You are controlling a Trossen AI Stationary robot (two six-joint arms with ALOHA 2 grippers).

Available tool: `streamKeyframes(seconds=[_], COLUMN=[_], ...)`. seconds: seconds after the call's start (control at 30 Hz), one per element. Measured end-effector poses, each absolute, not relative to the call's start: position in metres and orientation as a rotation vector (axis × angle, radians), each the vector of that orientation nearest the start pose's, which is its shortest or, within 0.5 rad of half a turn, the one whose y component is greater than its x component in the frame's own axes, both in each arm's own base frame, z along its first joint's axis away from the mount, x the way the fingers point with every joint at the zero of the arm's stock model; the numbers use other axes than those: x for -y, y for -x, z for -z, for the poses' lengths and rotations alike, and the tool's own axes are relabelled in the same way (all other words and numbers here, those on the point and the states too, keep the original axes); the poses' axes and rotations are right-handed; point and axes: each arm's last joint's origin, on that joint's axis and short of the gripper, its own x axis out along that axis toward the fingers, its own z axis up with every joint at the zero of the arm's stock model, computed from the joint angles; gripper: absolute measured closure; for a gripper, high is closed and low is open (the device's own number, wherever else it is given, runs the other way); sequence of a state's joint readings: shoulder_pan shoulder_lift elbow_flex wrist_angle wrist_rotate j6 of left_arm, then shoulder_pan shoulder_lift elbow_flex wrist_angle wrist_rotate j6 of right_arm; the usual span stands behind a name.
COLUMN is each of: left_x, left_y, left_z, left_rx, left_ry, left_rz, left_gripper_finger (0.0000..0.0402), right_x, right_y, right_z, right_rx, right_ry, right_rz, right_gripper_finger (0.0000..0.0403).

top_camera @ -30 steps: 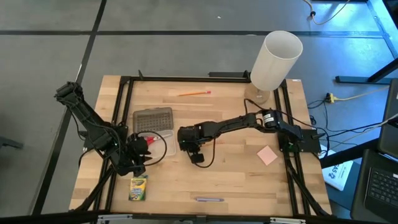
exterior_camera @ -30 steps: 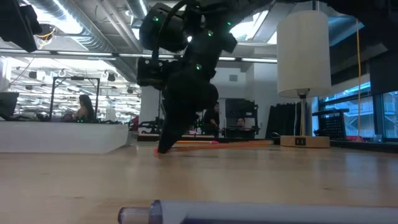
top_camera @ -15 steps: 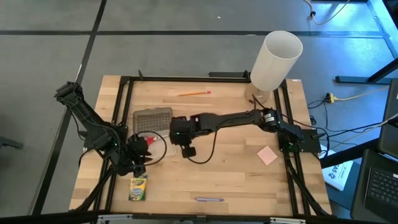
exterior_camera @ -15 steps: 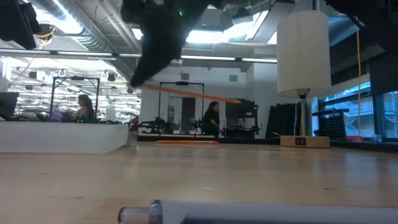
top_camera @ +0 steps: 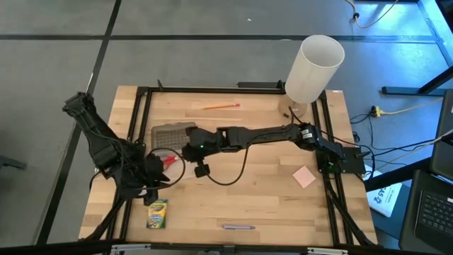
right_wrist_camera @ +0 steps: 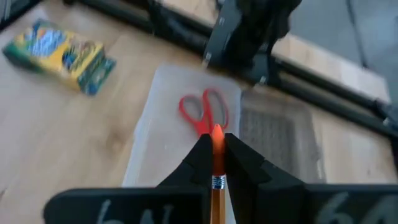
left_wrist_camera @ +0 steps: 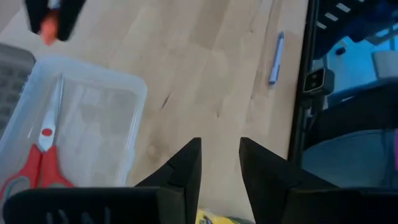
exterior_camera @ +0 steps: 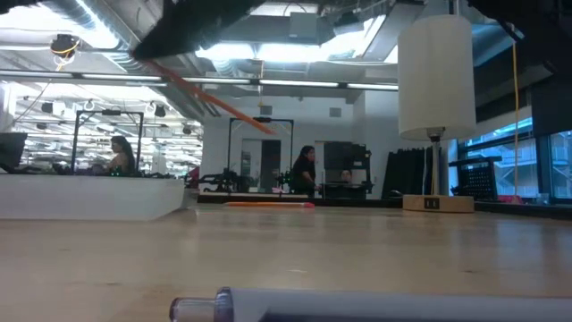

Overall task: Pack school essentials
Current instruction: Put the orange pencil into the transparent supply box

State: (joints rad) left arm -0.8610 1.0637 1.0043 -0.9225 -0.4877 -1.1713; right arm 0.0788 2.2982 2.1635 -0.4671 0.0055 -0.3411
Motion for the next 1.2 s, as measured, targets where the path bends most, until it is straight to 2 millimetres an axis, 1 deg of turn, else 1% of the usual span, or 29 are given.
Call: streamKeyframes(seconds=[0.13,0.3,0.37,0.47,0.57,0.77,1.03,1.2], left_x=[0.138,0.14,0.14,0.141,0.141,0.141,0.141,0.141], left_y=[-0.132,-0.13,-0.129,-0.129,-0.129,-0.129,-0.128,-0.128], left_z=[-0.307,-0.308,-0.308,-0.308,-0.308,-0.308,-0.308,-0.307], left_rx=[-0.833,-0.836,-0.836,-0.836,-0.84,-0.845,-0.846,-0.847], left_ry=[0.511,0.531,0.544,0.55,0.574,0.591,0.592,0.592], left_rz=[-0.143,-0.142,-0.143,-0.145,-0.152,-0.157,-0.16,-0.161], left_gripper_finger=[0.0298,0.03,0.0299,0.0299,0.0301,0.0298,0.0298,0.0301], right_x=[-0.042,-0.044,-0.045,-0.047,-0.048,-0.048,-0.052,-0.053], right_y=[-0.529,-0.534,-0.538,-0.541,-0.544,-0.554,-0.565,-0.569], right_z=[-0.28,-0.292,-0.291,-0.29,-0.289,-0.268,-0.25,-0.239], right_rx=[-0.488,-0.349,-0.297,-0.263,-0.228,-0.214,-0.125,-0.123], right_ry=[0.351,0.341,0.324,0.305,0.305,0.305,0.299,0.295], right_rz=[-0.189,-0.202,-0.233,-0.275,-0.28,-0.278,-0.363,-0.378], right_gripper_finger=[0.0373,0.0375,0.0375,0.0374,0.0373,0.0372,0.0371,0.0371])
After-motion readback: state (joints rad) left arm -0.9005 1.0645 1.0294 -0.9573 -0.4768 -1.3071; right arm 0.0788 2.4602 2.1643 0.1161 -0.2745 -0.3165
